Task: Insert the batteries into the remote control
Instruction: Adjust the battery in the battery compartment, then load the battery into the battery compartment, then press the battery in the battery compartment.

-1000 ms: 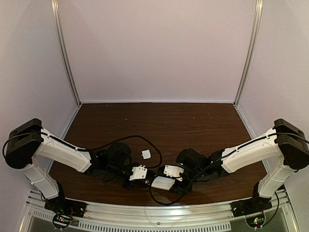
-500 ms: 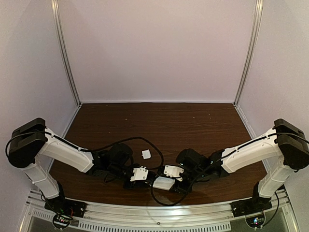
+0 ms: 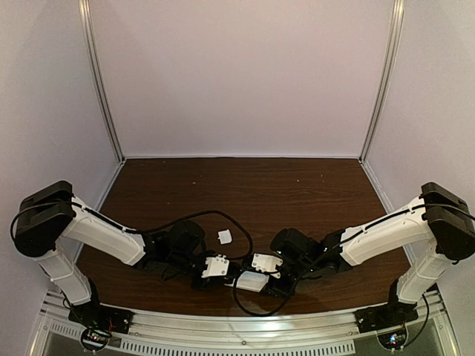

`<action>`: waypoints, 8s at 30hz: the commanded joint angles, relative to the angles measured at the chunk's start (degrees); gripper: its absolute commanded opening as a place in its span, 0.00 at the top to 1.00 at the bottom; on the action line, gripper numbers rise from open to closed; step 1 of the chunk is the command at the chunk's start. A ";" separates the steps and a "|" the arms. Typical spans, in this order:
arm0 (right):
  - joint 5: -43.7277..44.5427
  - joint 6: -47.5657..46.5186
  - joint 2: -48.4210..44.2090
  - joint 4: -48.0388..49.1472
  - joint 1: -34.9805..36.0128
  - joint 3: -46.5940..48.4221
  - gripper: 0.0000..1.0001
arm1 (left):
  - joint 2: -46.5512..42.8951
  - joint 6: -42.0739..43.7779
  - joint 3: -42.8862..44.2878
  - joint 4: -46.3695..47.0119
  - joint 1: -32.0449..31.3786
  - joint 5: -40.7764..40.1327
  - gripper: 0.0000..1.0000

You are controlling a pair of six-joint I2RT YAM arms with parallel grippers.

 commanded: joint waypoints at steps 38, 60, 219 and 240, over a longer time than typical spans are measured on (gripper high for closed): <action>-1.08 -0.37 -2.88 0.05 1.59 -2.01 0.98 | 7.28 -0.67 0.06 0.32 4.57 -4.70 0.96; 1.10 0.90 -2.99 -0.03 1.63 -1.95 0.99 | -5.32 -1.48 -1.19 2.54 4.49 -1.08 0.87; 1.47 -1.69 -2.00 5.23 2.51 -4.80 1.00 | 2.69 -11.59 3.93 -2.18 0.65 -3.36 0.92; 2.45 -1.57 -1.65 5.22 2.61 -5.01 1.00 | 8.05 -9.28 5.92 -12.91 0.70 -4.31 0.97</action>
